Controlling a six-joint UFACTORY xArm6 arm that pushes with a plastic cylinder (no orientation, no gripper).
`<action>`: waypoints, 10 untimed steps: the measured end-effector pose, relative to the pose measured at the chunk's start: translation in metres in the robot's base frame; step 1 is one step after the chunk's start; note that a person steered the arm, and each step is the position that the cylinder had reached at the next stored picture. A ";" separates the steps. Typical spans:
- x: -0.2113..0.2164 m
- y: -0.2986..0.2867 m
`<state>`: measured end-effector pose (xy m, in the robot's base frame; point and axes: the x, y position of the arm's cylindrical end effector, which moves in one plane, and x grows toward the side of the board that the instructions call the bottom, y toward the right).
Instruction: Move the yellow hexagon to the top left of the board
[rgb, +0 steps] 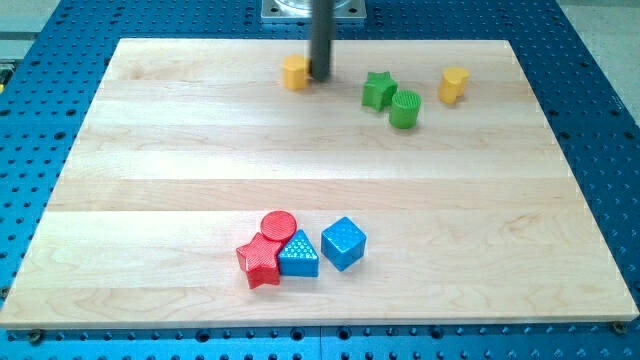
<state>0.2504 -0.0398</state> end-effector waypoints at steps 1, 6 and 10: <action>0.001 -0.092; 0.032 -0.133; 0.034 -0.112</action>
<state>0.2844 -0.1517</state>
